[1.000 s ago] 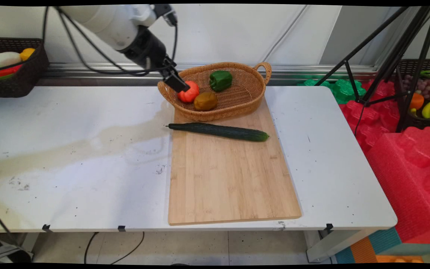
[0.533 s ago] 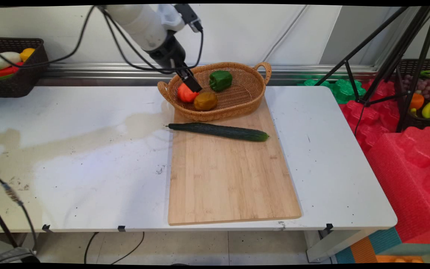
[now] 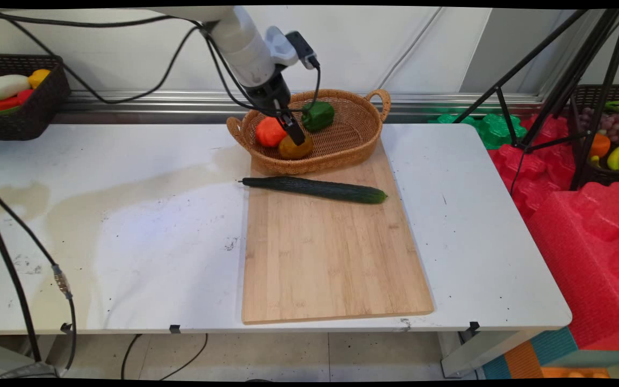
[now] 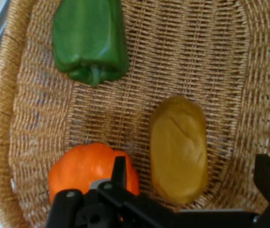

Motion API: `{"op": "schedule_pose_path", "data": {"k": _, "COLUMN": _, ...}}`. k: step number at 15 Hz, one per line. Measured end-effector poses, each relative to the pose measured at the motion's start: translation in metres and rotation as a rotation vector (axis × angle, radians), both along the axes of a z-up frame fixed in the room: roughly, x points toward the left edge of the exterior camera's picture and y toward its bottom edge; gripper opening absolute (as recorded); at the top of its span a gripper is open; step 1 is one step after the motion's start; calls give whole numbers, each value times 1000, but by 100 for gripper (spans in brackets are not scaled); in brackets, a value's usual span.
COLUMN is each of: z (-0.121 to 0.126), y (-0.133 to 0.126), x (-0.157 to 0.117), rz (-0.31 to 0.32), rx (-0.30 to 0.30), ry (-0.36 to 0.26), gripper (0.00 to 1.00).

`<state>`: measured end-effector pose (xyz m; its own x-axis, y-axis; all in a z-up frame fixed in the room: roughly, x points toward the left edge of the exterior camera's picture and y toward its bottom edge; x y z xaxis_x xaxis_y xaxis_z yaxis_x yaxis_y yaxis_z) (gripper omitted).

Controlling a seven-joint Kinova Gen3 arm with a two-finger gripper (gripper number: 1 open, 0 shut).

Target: Pick up the potato from the vegetable basket, then place the picked object on the cutting board

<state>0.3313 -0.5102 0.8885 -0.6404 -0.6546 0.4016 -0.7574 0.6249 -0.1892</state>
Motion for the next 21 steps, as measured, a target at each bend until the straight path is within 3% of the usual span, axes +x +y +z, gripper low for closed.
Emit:
{"op": "schedule_pose_path", "data": {"k": 7, "z": -33, "y": -36, "x": -12, "rz": -13, "rx": 65, "ry": -12, "gripper": 100}}
{"op": "schedule_pose_path", "data": {"k": 12, "z": -45, "y": -48, "x": -17, "rz": -23, "rx": 93, "ry": -15, "gripper": 100}}
{"op": "schedule_pose_path", "data": {"k": 13, "z": -47, "y": -49, "x": -18, "rz": -25, "rx": 96, "ry": -16, "gripper": 0}}
{"op": "schedule_pose_path", "data": {"k": 18, "z": -46, "y": -50, "x": -21, "rz": -21, "rx": 88, "ry": -27, "gripper": 0}}
{"op": "schedule_pose_path", "data": {"k": 21, "z": -32, "y": -46, "x": -25, "rz": -16, "rx": 52, "ry": -39, "gripper": 0}}
